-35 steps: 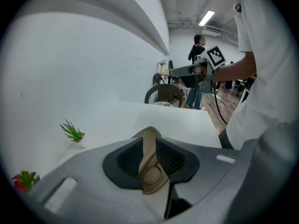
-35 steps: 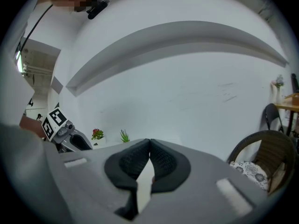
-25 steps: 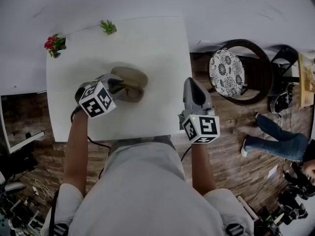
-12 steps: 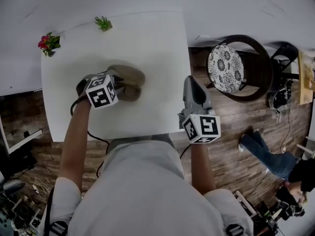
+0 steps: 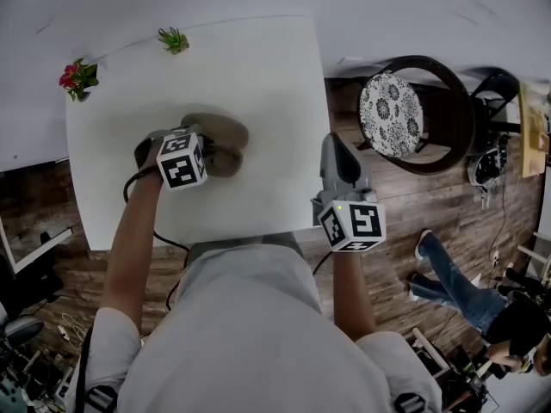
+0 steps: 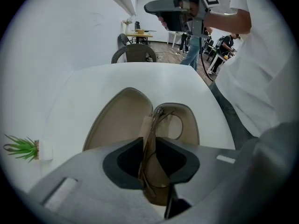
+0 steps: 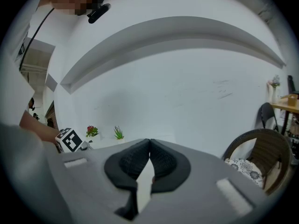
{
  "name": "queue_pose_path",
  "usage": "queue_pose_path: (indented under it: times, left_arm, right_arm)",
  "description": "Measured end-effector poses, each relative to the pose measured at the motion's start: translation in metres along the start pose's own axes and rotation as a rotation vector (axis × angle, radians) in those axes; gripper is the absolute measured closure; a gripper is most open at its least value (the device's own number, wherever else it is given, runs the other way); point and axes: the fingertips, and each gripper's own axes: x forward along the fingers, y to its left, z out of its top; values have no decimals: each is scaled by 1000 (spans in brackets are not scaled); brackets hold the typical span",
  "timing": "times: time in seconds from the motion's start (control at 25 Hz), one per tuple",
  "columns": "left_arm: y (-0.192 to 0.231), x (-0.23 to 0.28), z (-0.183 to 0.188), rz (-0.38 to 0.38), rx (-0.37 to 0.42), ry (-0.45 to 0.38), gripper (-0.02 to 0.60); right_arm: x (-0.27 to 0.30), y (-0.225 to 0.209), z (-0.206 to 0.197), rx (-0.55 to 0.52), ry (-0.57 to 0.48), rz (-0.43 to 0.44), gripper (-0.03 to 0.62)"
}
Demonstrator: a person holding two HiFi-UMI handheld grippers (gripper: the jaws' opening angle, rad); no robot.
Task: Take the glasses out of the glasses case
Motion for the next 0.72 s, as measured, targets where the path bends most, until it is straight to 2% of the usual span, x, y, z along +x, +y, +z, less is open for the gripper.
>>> queue_pose_path:
  times: [0.16,0.52,0.72]
  left_arm:
    - [0,3,0,25,23,12,492]
    - [-3,2,-2,56,98,43,549]
    - [-5,-8,-1,85,103,36,558]
  right_arm:
    - [-4,-3,-2,0,4,-9,591]
    - [-12,0,-1,1,-4,-9,591]
    - [-19,2,1,2,-14,-3,591]
